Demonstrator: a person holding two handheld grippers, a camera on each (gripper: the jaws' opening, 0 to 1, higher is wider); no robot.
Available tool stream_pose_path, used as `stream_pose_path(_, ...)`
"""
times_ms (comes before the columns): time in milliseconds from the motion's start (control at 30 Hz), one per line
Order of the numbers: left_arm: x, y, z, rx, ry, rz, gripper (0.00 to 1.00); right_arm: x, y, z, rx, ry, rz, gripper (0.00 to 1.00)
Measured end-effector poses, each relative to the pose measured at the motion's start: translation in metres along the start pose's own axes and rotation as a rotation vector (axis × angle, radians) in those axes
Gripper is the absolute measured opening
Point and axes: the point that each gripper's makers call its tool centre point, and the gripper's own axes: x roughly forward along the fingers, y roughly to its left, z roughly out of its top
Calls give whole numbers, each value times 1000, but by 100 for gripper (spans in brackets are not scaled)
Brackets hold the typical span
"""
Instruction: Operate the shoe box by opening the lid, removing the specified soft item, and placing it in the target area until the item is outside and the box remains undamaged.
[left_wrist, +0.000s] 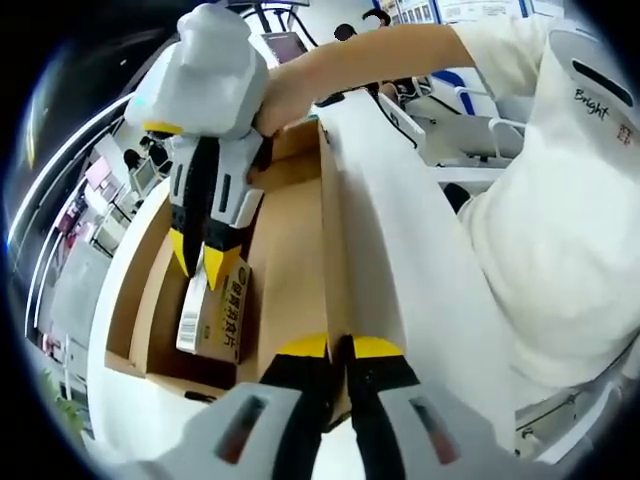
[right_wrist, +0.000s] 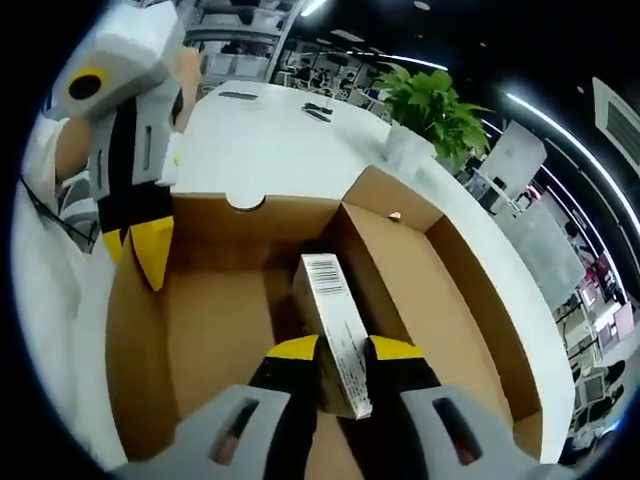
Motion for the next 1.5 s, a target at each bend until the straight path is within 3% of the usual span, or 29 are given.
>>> stream_pose_path(167, 0, 0, 0, 2, -1, 3, 5, -5, 8, -2, -81, 25, 35, 14)
stream_pose_path(300, 0, 0, 0, 2, 0, 2, 5, -7, 5, -7, -67, 56, 68, 14)
stream_pose_path(433, 0, 0, 1, 2, 2, 1, 5, -17, 8, -11, -68, 147, 99, 15)
stream_pose_path(533, 0, 1, 1, 2, 0, 2, 5, -23, 2, 2, -99, 118, 76, 23)
stream_pose_path(600, 0, 1, 1, 0, 2, 2, 5, -24, 9, 0, -74, 152, 126, 22)
stream_pose_path(633, 0, 1, 1, -1, 4, 0, 5, -23, 13, -2, -78, 175, 156, 22)
stream_pose_path(800, 0, 1, 1, -1, 0, 2, 5, -6, 18, 0, -102, 196, 175, 23)
stream_pose_path(933, 0, 1, 1, 2, 0, 4, 5, 1, 19, -7, -145, 259, 188, 24)
stream_pose_path(1167, 0, 1, 0, 5, 1, 2, 5, 3, 27, -13, -131, 360, 287, 19)
stream_pose_path(1500, 0, 1, 0, 3, 2, -4, 5, 9, 28, -24, -73, 478, 344, 20)
